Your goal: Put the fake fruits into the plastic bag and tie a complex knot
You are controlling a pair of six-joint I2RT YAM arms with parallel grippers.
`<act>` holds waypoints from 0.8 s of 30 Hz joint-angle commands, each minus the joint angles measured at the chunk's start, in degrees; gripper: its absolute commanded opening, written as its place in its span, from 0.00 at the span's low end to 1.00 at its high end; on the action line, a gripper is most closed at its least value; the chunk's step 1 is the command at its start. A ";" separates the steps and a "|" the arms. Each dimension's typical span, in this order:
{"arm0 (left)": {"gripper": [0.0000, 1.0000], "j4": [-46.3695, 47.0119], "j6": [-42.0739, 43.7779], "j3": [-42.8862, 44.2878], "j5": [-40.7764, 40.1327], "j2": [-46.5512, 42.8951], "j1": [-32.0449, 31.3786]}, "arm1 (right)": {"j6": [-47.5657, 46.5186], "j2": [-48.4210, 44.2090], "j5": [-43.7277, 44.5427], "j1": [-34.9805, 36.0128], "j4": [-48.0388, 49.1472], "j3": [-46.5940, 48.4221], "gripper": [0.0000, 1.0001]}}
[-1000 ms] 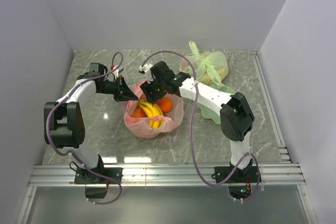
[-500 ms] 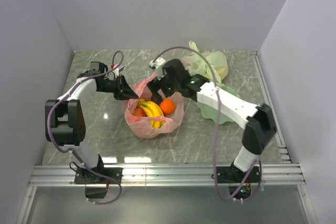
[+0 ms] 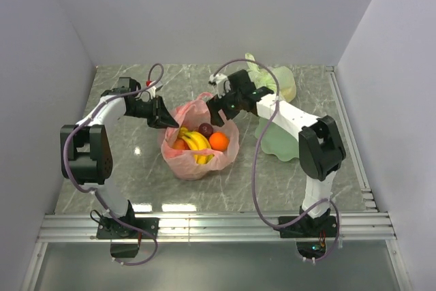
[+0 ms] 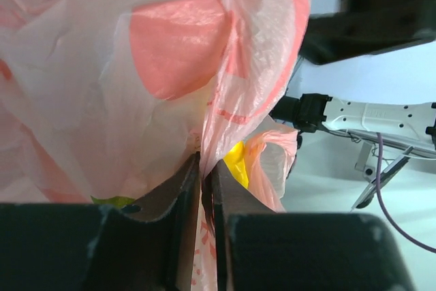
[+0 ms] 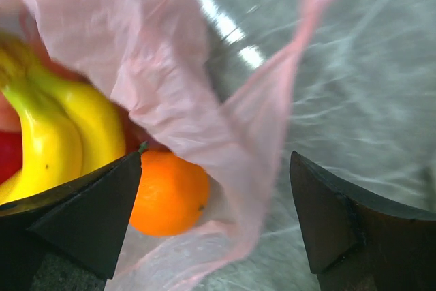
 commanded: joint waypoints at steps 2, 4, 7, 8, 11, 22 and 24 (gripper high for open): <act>0.18 -2.54 5.75 6.11 -1.34 1.96 0.19 | -4.01 0.03 -11.58 1.25 -1.24 -1.52 0.80; 0.17 -2.37 6.19 8.65 -2.04 3.80 0.19 | -3.66 -1.99 -12.48 1.78 0.08 -5.65 0.52; 0.12 -1.31 6.72 13.22 -3.09 7.23 0.10 | -0.51 -5.67 -15.46 2.22 0.17 -10.31 0.02; 0.11 -0.96 6.98 14.63 -3.79 8.11 -0.25 | 1.33 -7.34 -15.56 2.57 0.87 -11.98 0.00; 0.06 0.35 6.81 20.78 -4.94 12.85 -2.36 | 10.55 -15.16 -14.69 5.11 4.12 -18.31 0.00; 0.56 4.05 5.04 31.27 -5.56 15.60 -5.89 | 17.96 -17.46 -4.83 12.07 -1.50 -13.49 0.56; 0.66 3.88 5.32 28.73 -5.99 10.86 -3.43 | 18.14 -21.23 -7.03 9.88 -2.28 -14.19 0.71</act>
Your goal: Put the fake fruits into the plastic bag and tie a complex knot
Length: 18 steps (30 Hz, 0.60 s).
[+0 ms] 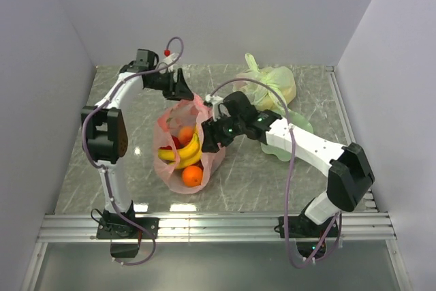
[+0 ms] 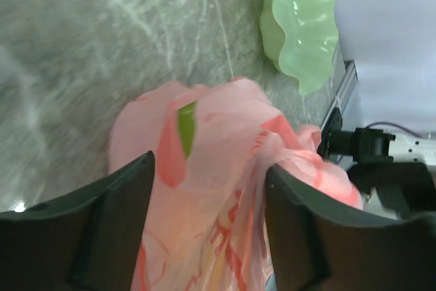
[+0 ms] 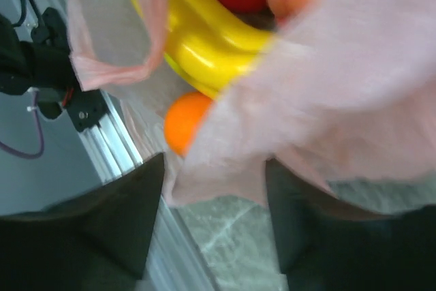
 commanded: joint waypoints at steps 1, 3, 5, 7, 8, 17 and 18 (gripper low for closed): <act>0.69 0.55 1.27 -1.19 -1.08 -8.60 4.95 | 0.67 -5.11 -1.24 -4.20 -3.82 1.42 0.72; 0.71 -2.34 2.76 -2.16 -1.26 -13.61 6.36 | 0.76 -9.06 -2.91 -6.13 -5.57 0.89 0.72; 0.71 -6.11 5.75 -3.91 -1.87 -19.65 7.68 | 1.98 -13.62 -5.10 -10.79 -5.84 -1.03 0.69; 0.71 -7.36 10.83 -7.23 -3.62 -24.50 7.68 | 3.22 -16.79 -6.43 -15.96 -5.41 -3.49 0.66; 0.73 -7.71 11.72 -8.56 -4.24 -29.49 7.68 | 3.48 -18.90 -6.34 -16.95 -5.40 -5.77 0.66; 0.77 -17.44 26.38 -22.90 -6.96 -48.33 7.68 | 4.18 -12.88 -8.09 -22.75 -0.05 -16.69 0.64; 0.77 -19.99 28.76 -24.47 -7.75 -49.04 7.51 | 4.54 -11.90 -8.80 -23.02 0.65 -16.95 0.64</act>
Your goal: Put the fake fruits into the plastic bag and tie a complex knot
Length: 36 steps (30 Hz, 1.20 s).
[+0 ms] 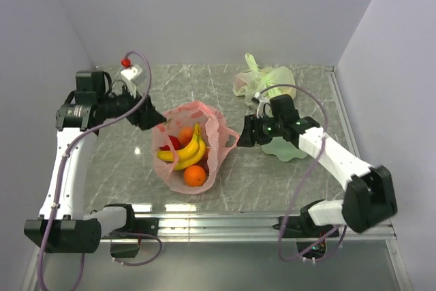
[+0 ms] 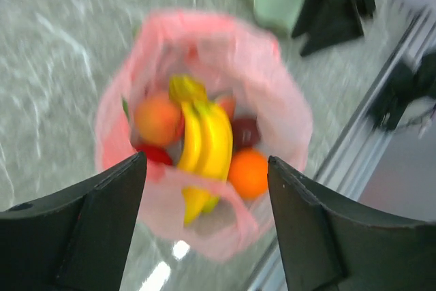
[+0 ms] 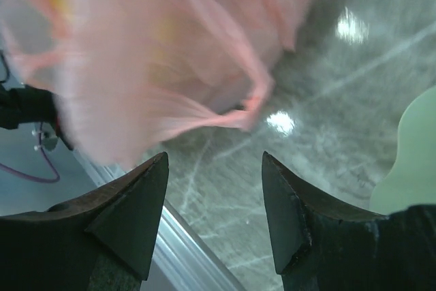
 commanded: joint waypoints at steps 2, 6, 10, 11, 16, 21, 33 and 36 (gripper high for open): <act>0.74 -15.02 17.61 -5.77 -4.29 -2.23 -1.23 | 2.75 5.83 -5.97 -2.19 4.84 -2.33 0.64; 0.73 -16.28 24.03 -14.10 -16.56 -8.99 -10.44 | 5.39 8.39 -10.01 -2.19 9.84 -2.78 0.63; 0.74 -14.78 24.92 -19.49 -20.90 -12.43 -16.09 | 7.23 8.66 -11.34 -2.19 13.45 -2.86 0.61; 0.75 -14.34 24.58 -20.02 -21.08 -12.44 -16.71 | 7.85 8.84 -12.56 -2.19 15.02 -3.13 0.60; 0.74 -9.08 20.02 -21.43 -22.40 -9.90 -20.92 | 9.17 10.77 -13.27 -1.23 16.62 -2.69 0.50; 0.74 -4.33 16.40 -22.31 -25.74 -6.21 -25.84 | 8.91 13.76 -14.94 -0.97 15.57 -0.76 0.30; 0.32 2.45 11.30 -25.40 -37.07 1.70 -31.21 | 6.98 11.83 -17.49 -1.49 11.98 1.26 0.00; 0.05 0.35 11.39 -19.27 -36.04 0.58 -30.69 | 5.66 7.88 -17.32 -2.72 9.07 2.93 0.00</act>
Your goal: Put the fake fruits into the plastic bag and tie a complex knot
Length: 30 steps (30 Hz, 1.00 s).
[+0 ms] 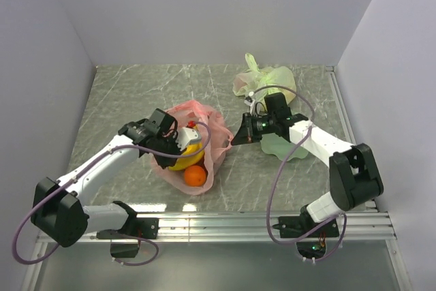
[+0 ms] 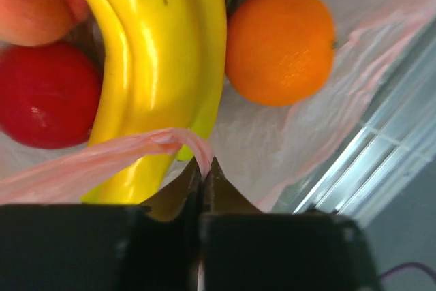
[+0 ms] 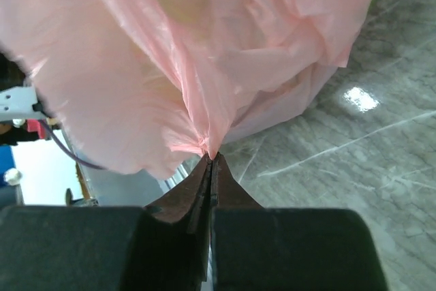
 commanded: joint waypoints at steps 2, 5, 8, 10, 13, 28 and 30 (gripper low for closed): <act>0.00 -0.78 -0.94 10.34 6.00 -5.62 0.88 | -3.11 -9.31 -1.10 -2.42 -4.68 5.82 0.00; 0.00 0.27 -4.71 15.27 11.46 -10.90 1.23 | -5.13 -13.54 -0.31 -4.61 -8.37 10.73 0.00; 0.00 3.51 -9.89 18.96 10.60 -14.60 2.46 | -6.01 -16.53 0.22 -8.03 -11.28 16.54 0.00; 0.00 7.10 -14.02 21.60 9.37 -16.70 4.91 | -6.19 -17.85 -0.74 -10.67 -11.81 20.48 0.00; 0.00 10.54 -19.89 26.34 7.26 -18.38 9.13 | -8.02 -18.91 -1.10 -15.07 -14.27 26.45 0.00; 0.00 14.86 -31.61 8.16 -14.98 -22.96 12.04 | -15.24 -15.84 3.48 -9.12 -15.51 26.38 0.00; 0.00 14.51 -32.49 9.91 -20.94 -22.43 12.83 | -16.55 -14.61 3.30 -8.05 -16.29 29.63 0.00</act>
